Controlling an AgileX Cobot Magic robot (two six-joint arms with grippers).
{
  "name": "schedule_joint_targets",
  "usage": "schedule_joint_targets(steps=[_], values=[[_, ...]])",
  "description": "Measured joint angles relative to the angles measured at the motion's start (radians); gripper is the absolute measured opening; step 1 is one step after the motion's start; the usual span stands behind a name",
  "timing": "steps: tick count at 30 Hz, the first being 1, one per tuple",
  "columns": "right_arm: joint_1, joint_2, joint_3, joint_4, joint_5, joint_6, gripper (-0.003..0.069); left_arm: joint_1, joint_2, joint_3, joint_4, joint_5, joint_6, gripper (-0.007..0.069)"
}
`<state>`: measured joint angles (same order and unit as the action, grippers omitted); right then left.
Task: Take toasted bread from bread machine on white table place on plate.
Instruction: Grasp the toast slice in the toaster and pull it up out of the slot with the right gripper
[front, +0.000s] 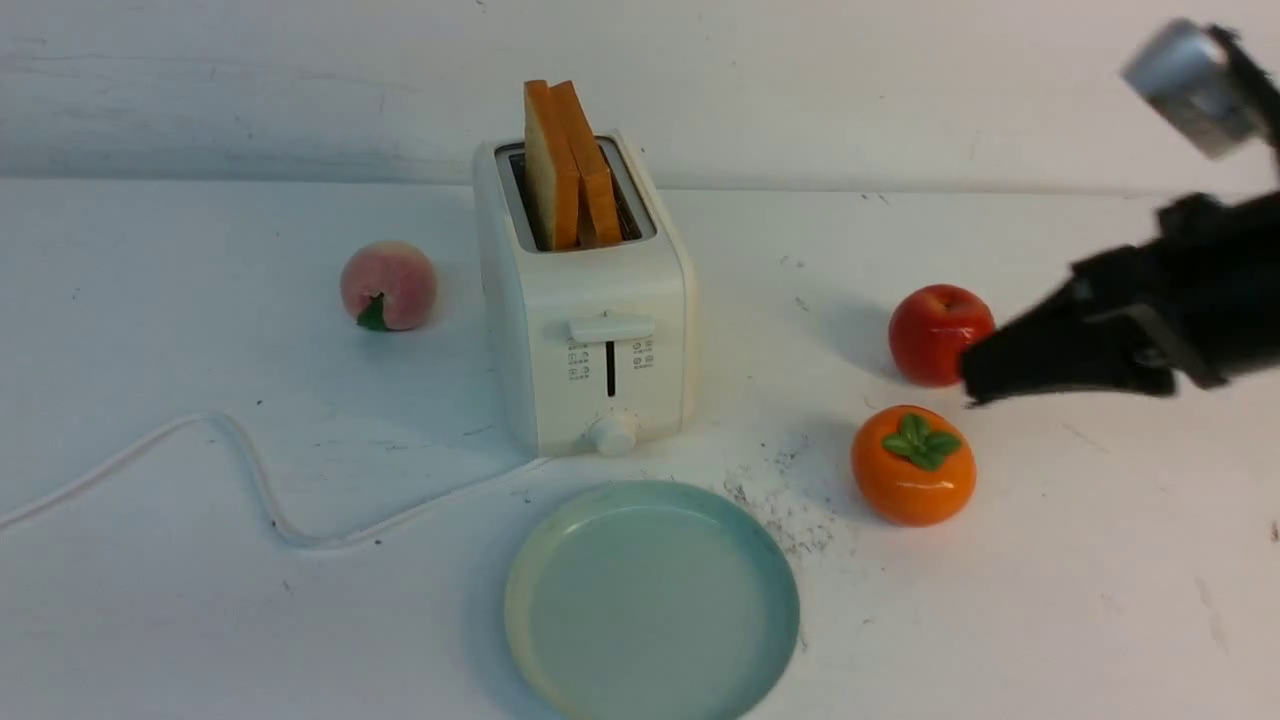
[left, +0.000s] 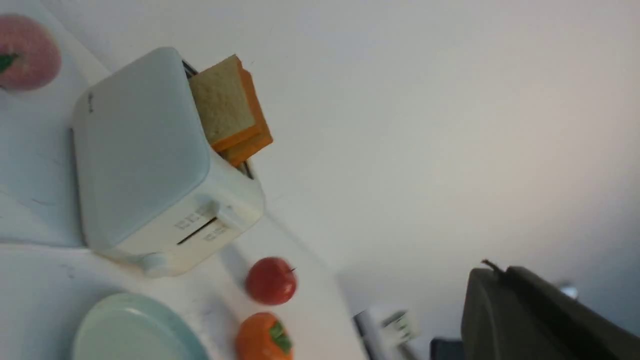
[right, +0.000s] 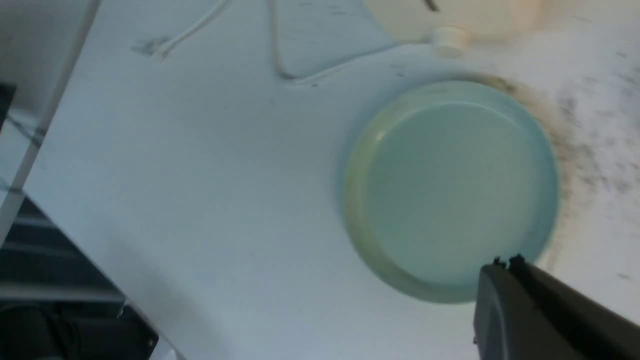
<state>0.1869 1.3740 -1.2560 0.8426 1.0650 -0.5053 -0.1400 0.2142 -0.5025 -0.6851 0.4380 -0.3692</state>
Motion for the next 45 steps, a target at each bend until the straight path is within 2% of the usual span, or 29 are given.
schedule_joint_targets(steps=[2, 3, 7, 11, 15, 18, 20, 23, 27, 32, 45], values=[[0.088, 0.063, -0.09, -0.084, -0.003, 0.049, -0.0001, 0.0, 0.113, -0.077, 0.021, 0.102, 0.058, -0.0014], [0.098, 0.07, -0.101, -0.084, -0.004, 0.056, -0.0001, 0.0, 0.139, -0.093, 0.026, 0.126, 0.063, -0.0014], [0.292, 0.218, -0.327, -0.42, -0.062, 0.28, -0.0001, 0.0, 0.402, -0.214, 0.064, 0.329, 0.149, -0.0014], [0.413, 0.328, -0.465, -0.634, -0.175, 0.415, 0.0002, 0.0, 0.591, -0.244, 0.077, 0.358, 0.165, -0.0014], [0.478, 0.415, -0.541, -0.751, -0.301, 0.441, 0.0018, 0.001, 0.684, -0.245, 0.081, 0.356, 0.167, -0.0014], [0.489, 0.47, -0.577, -0.803, -0.367, 0.448, 0.0042, 0.001, 0.723, -0.245, 0.086, 0.354, 0.174, -0.0014], [0.488, 0.53, -0.611, -0.861, -0.411, 0.475, 0.0087, 0.001, 0.74, -0.245, 0.1, 0.353, 0.189, -0.0014], [0.481, 0.574, -0.633, -0.923, -0.448, 0.524, 0.016, 0.001, 0.741, -0.245, 0.116, 0.353, 0.197, -0.0014], [0.471, 0.621, -0.644, -1.031, -0.54, 0.612, 0.0311, 0.001, 0.741, -0.245, 0.117, 0.35, 0.199, -0.0014], [0.466, 0.642, -0.645, -1.089, -0.582, 0.656, 0.04, 0.001, 0.741, -0.245, 0.118, 0.342, 0.199, -0.0014], [0.436, 0.711, -0.646, -1.12, -0.639, 0.705, 0.0416, 0.001, 0.741, -0.245, 0.12, 0.324, 0.2, -0.0011]])
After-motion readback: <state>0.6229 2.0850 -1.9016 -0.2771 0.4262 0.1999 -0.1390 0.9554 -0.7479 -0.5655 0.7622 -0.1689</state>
